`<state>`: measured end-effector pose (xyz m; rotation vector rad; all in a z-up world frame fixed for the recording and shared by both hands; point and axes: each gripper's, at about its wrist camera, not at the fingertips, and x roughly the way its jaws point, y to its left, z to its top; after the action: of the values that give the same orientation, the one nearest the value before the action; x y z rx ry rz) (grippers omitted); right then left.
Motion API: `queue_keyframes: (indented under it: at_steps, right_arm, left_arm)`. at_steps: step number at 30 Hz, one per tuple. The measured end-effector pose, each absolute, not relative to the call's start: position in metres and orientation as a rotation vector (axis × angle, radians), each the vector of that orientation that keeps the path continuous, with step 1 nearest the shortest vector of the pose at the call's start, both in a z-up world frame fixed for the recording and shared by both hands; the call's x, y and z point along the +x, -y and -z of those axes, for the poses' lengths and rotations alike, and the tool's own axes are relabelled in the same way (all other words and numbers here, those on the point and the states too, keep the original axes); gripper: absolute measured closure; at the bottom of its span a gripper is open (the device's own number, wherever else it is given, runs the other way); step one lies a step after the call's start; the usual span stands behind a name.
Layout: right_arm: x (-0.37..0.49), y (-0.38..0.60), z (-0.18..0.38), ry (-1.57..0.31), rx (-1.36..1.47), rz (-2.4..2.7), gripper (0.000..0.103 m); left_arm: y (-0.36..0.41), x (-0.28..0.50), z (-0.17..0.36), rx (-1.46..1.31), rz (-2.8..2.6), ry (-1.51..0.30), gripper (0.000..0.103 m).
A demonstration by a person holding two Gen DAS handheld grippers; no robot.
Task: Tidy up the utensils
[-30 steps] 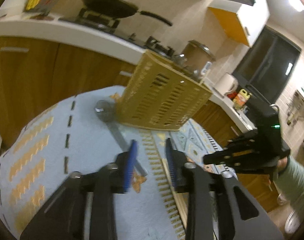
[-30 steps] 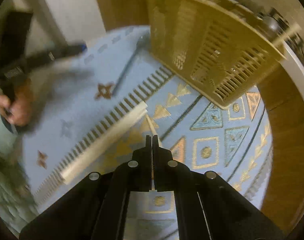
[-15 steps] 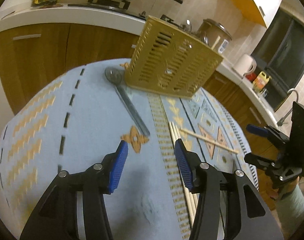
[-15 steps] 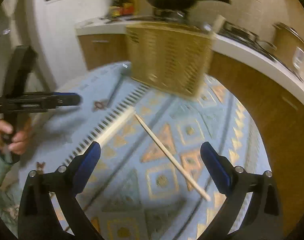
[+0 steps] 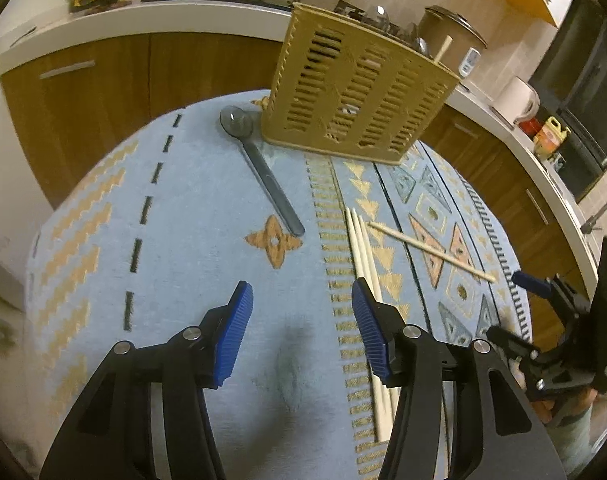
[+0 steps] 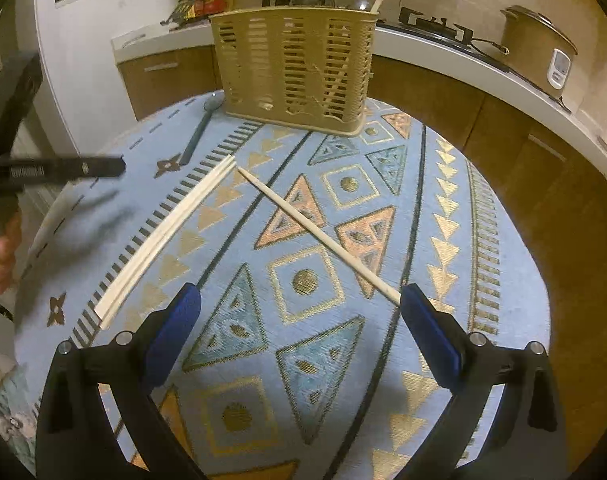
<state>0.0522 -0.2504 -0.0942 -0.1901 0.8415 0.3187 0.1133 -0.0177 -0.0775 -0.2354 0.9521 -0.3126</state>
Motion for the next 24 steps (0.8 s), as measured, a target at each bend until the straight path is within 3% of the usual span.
queue_keyframes:
  at_steps: [8,17,22,24]
  right_arm:
    - [0.08,0.251,0.086,-0.929,-0.22,-0.418,0.008]
    - [0.134,0.239,0.056,-0.977,-0.349,-0.478,0.009]
    - [0.161,0.209,0.068,-1.117,-0.464,-0.605,0.04]
    - [0.166,0.196,0.075,-1.148,-0.522,-0.643,0.045]
  left_arm:
    - [0.003,0.16,0.063,-0.331,0.321,-0.988,0.052]
    - [0.009,0.242,0.085,-0.302,0.255,-1.079,0.057]
    - [0.011,0.257,0.097,-0.285,0.196,-1.103,0.062]
    - [0.011,0.26,0.102,-0.299,0.204,-1.116,0.066]
